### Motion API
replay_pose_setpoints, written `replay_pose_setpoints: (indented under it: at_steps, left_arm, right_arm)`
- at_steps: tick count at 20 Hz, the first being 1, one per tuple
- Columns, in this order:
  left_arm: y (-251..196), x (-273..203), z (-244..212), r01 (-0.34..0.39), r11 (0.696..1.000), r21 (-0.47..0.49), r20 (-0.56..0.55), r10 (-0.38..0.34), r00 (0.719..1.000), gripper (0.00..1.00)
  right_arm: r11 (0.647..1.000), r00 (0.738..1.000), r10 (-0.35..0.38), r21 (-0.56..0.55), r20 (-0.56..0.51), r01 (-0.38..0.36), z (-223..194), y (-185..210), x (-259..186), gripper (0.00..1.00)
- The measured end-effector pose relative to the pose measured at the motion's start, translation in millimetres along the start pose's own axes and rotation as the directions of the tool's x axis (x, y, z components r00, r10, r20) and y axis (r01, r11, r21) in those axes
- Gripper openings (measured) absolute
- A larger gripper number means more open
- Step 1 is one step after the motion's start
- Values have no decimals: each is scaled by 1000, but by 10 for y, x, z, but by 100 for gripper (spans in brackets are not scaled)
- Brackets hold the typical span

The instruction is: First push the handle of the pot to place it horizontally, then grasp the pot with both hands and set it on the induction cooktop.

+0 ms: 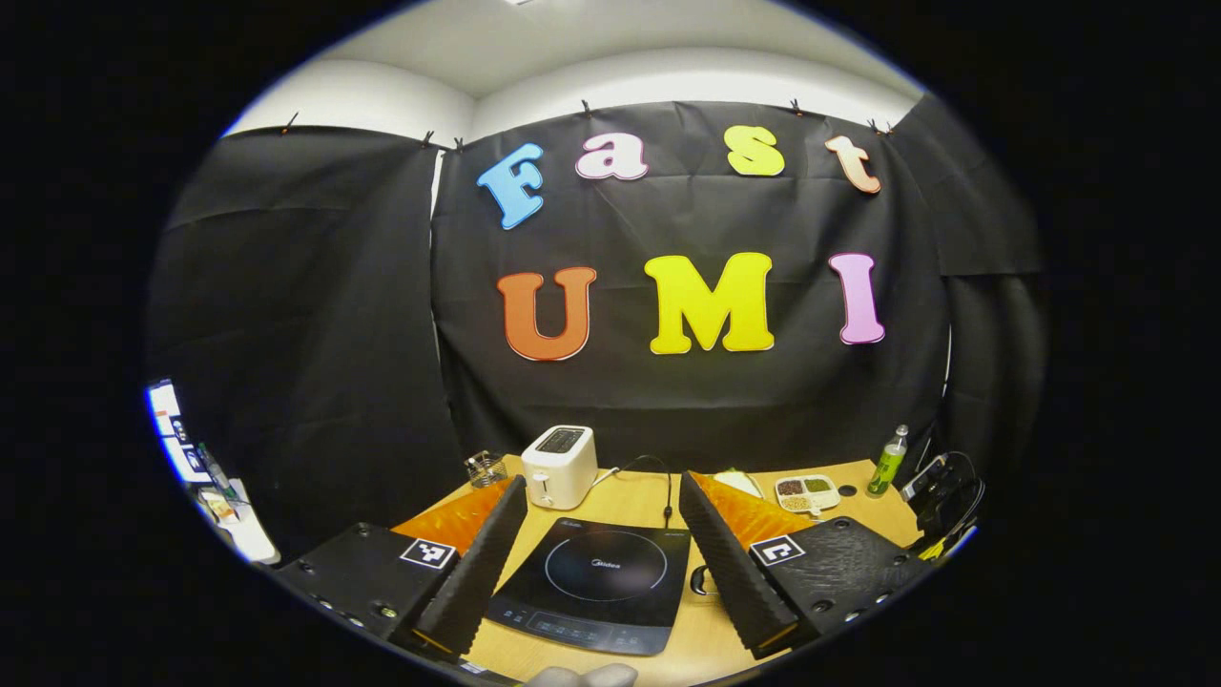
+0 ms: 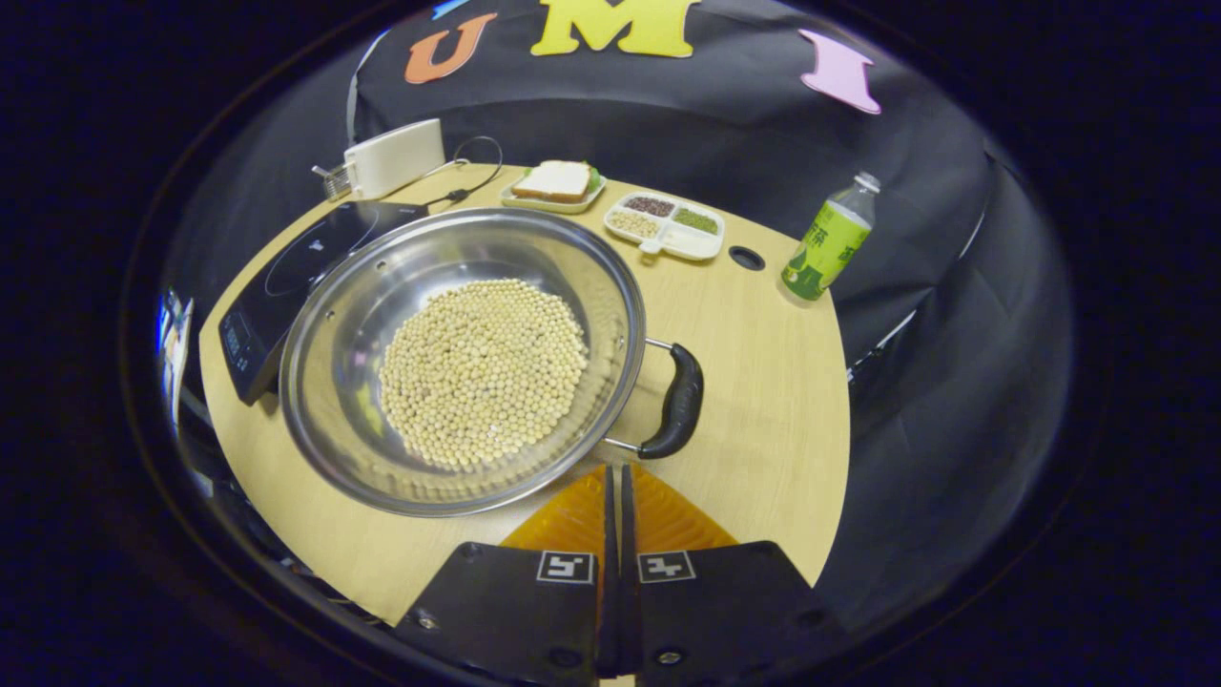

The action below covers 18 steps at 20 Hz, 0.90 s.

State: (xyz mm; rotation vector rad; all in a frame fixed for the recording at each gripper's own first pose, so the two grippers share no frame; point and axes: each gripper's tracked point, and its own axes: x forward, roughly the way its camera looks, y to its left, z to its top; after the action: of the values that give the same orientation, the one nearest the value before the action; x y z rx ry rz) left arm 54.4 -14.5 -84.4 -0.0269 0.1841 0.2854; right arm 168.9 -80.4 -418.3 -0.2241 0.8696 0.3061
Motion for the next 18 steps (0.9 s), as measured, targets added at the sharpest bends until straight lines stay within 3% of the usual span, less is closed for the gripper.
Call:
replay_pose_setpoints:
  at_steps: [1,3,4,5,7,13,16,18]
  left_arm:
    - [-14,48,-84,5,1000,-5,-9,-5,1000,96]
    - [-90,186,-297,24,1000,-1,-36,-24,999,96]
    - [-152,249,-411,40,999,-5,-53,-40,998,96]
    - [-217,328,-499,58,998,-9,-64,-59,996,96]
    - [-357,475,-747,99,995,-26,-99,-101,990,96]
    - [-767,902,-1678,184,982,43,-247,-168,954,97]
    - [-1118,1048,-2142,250,968,5,-325,-235,916,96]
    - [-1255,1112,-2472,247,968,-36,-392,-241,888,96]
  right_arm:
    - [1000,999,-3,23,36,2,12,-9,-55,2]
    - [999,997,-26,50,72,23,20,-87,-187,19]
    - [998,996,-35,60,85,30,21,-119,-243,41]
    - [997,994,-48,70,93,42,29,-176,-289,51]
    - [992,991,-76,113,110,63,89,-282,-368,86]
    - [966,983,-112,246,148,73,325,-459,-373,88]
    - [964,980,-120,255,157,77,400,-460,-275,89]
    - [965,981,-110,254,159,67,451,-421,-193,89]
